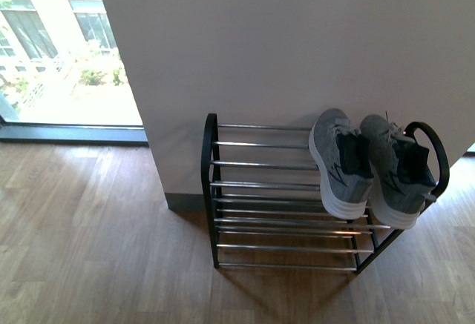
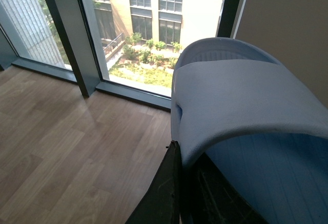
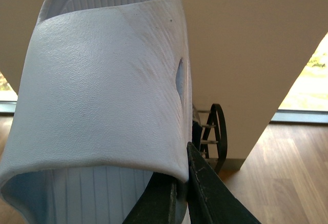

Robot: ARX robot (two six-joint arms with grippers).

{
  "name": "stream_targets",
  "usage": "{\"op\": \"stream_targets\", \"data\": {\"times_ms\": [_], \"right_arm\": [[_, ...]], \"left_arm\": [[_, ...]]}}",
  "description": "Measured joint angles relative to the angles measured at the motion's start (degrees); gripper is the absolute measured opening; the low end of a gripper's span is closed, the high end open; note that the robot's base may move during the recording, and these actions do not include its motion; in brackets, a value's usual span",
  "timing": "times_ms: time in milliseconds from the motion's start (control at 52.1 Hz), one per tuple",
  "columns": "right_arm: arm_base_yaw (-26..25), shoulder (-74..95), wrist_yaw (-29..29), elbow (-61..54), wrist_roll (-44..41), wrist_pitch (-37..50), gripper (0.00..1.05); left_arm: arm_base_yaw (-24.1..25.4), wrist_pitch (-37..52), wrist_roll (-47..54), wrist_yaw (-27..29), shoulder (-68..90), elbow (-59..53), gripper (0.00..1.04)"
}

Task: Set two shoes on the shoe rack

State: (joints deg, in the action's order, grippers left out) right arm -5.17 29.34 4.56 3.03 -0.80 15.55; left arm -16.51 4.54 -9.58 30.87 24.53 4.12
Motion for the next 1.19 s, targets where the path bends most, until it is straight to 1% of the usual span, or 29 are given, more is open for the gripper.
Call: {"op": "stream_targets", "data": {"times_ms": [1191], "right_arm": [[0.0, 0.0, 0.0, 0.0, 0.0, 0.0, 0.02]], "left_arm": [[0.0, 0.0, 0.0, 0.0, 0.1, 0.0, 0.02]]}}
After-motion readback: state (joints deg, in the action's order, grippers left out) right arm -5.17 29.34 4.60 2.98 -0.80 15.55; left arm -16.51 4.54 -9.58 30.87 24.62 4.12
